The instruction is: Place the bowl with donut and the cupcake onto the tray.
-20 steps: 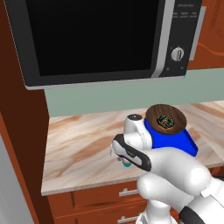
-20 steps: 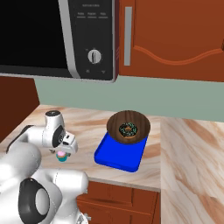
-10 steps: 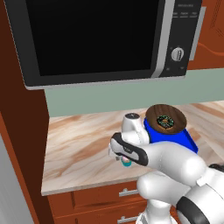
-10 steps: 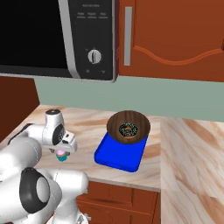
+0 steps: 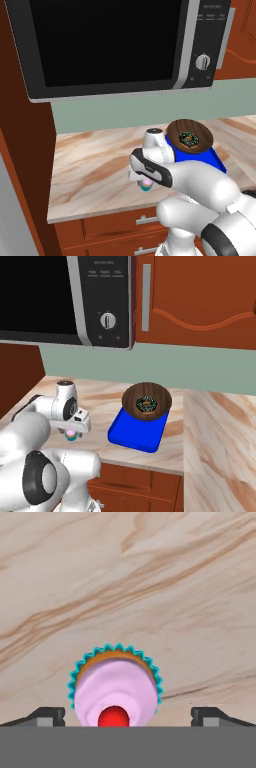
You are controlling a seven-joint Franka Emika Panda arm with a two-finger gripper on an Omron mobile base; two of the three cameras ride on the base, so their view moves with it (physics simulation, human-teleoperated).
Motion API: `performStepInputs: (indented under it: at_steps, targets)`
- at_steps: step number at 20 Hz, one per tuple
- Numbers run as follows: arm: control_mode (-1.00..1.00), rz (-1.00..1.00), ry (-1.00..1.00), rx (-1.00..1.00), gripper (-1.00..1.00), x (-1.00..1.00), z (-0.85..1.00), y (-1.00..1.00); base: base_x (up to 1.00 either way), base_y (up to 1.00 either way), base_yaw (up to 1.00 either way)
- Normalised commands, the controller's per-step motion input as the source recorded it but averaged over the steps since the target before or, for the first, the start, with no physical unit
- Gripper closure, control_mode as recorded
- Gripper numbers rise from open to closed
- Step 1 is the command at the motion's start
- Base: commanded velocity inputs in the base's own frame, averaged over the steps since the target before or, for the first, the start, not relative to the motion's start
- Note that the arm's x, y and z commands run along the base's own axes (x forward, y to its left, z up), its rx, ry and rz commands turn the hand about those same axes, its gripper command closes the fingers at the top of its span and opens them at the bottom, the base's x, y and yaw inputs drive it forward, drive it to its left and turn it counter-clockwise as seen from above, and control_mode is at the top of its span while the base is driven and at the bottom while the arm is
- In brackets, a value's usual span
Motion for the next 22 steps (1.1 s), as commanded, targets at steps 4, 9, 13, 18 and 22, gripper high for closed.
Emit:
performStepInputs:
  at_steps: [4, 9, 13, 18, 22]
  targets:
    - [-1.0, 0.0, 0.06, 0.0, -1.0, -0.28, -0.37, -0.21, 0.0, 0.0, 0.0]
    - [-1.0, 0.0, 0.0, 0.0, 1.0, -0.04, -0.31, -0.01, 0.0, 0.0, 0.0]
    - [-1.0, 0.0, -0.04, 0.0, 1.0, 0.03, -0.16, 0.01, 0.0, 0.0, 0.0]
    - [-1.0, 0.0, -0.03, 0.0, 1.0, 0.0, -0.13, 0.0, 0.0, 0.0, 0.0]
    - [-1.0, 0.0, -0.02, 0.0, 1.0, 0.0, -0.19, 0.0, 0.0, 0.0, 0.0]
